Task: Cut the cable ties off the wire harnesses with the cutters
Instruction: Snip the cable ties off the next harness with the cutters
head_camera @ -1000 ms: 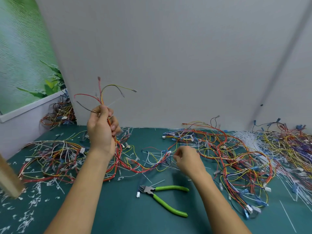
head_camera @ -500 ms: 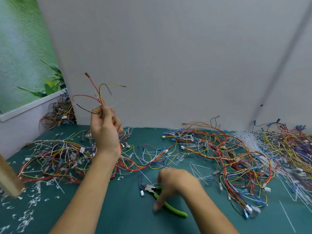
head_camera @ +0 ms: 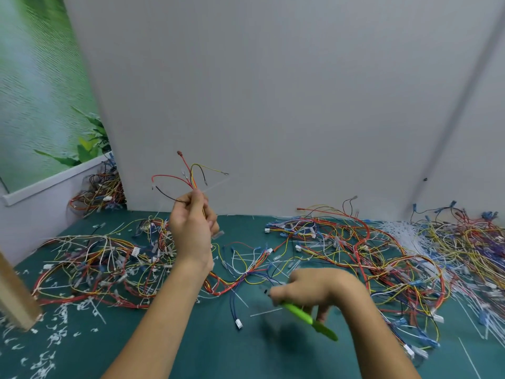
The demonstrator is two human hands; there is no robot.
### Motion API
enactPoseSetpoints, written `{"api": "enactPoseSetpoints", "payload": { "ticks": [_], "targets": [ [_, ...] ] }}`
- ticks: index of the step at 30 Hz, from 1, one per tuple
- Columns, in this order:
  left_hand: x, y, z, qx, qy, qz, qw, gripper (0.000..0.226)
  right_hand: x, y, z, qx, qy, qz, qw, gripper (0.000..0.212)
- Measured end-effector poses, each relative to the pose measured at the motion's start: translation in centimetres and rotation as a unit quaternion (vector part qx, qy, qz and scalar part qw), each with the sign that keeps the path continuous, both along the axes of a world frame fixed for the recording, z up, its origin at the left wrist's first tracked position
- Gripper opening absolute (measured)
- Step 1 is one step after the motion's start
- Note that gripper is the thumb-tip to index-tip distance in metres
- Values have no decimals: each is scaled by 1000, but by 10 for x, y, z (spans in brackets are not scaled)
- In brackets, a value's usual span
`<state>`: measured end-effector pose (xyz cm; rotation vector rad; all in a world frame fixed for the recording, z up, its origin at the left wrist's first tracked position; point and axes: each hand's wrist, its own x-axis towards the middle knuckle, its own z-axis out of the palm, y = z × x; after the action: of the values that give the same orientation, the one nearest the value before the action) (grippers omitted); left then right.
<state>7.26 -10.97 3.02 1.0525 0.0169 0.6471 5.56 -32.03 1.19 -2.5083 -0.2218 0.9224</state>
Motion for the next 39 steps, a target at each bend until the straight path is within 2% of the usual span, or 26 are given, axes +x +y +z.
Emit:
{"api": "enactPoseSetpoints", "payload": {
  "ticks": [3, 5, 7, 9, 11, 13, 14, 16, 20, 23, 25, 26, 29, 31, 33, 39],
  "targets": [
    [1, 1, 0, -11, 4, -4, 1000, 28, 3, -32, 13, 101, -38, -37, 993, 54],
    [1, 0, -1, -17, 15, -18, 1000, 28, 8, -47, 13, 246, -25, -74, 966, 48],
    [0, -5, -1, -28, 23, -38, 999, 28, 13, -52, 13, 445, 58, -118, 886, 34],
    [-1, -11, -1, -48, 26, -65, 996, 27, 18, -52, 13, 604, 128, -117, 778, 35],
    [-2, -17, 0, -72, 34, -108, 991, 23, 21, -47, 11, 721, 159, -90, 668, 47],
    [-3, -21, 1, -95, 52, -158, 981, 16, 23, -40, 10, 797, 187, -58, 572, 47],
    [-4, -23, 1, -107, 66, -181, 975, 14, 22, -37, 9, 815, 197, -50, 542, 46],
    [-6, -26, 2, -134, 92, -218, 962, 15, 21, -30, 8, 825, 203, -48, 526, 47],
    [-10, -29, 5, -183, 108, -269, 940, 15, 18, -17, 6, 814, 187, -46, 548, 51],
    [-12, -31, 6, -191, 105, -283, 934, 14, 14, -14, 7, 784, 166, -36, 597, 64],
    [-13, -32, 6, -177, 94, -275, 940, 13, 9, -13, 11, 747, 133, -29, 650, 65],
    [-13, -32, 6, -165, 86, -266, 946, 11, 7, -13, 13, 718, 96, -28, 689, 59],
    [-13, -30, 6, -127, 60, -232, 962, 6, 0, -11, 18, 543, -108, -26, 832, 49],
    [-12, -29, 4, -108, 48, -212, 970, 8, -4, -8, 19, 426, -211, -7, 880, 46],
    [-12, -28, 2, -96, 46, -200, 974, 6, -8, -4, 19, 382, -240, 7, 892, 46],
    [-13, -29, 3, -95, 47, -188, 976, 9, -9, 3, 20, 353, -256, -1, 900, 43]
  ]
}}
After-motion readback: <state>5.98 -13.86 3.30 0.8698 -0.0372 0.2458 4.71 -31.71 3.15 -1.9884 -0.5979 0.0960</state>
